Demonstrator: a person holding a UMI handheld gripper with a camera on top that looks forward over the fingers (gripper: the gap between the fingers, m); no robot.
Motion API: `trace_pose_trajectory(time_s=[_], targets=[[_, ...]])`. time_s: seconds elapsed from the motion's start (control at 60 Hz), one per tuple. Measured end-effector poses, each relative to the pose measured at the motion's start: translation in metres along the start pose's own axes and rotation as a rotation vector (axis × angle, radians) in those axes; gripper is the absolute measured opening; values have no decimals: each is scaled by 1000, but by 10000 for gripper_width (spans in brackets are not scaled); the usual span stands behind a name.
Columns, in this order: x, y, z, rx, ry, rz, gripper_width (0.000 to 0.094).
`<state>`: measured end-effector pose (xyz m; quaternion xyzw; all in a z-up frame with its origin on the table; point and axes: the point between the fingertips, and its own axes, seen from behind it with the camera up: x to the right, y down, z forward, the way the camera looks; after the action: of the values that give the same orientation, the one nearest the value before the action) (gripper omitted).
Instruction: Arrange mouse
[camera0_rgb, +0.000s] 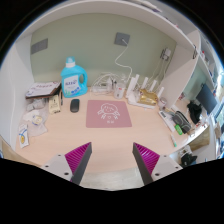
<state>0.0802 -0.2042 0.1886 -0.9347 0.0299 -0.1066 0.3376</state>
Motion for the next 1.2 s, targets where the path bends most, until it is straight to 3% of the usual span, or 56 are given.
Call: trace_pose_trajectory(time_s=[0.267, 0.4, 0.633, 0.85, 0.983, 1.15, 1.2], targets=[[-39, 38, 32, 3, -64, -10, 845], [-83, 43, 76, 51, -136, -16, 847], [-167, -39, 176, 216, -242, -36, 847], [-226, -113, 266, 257, -281, -36, 839], [-240, -135, 308, 230, -279, -26, 771], [-239, -139, 335, 205, -267, -20, 491], [-240, -138, 335, 208, -260, -22, 475]])
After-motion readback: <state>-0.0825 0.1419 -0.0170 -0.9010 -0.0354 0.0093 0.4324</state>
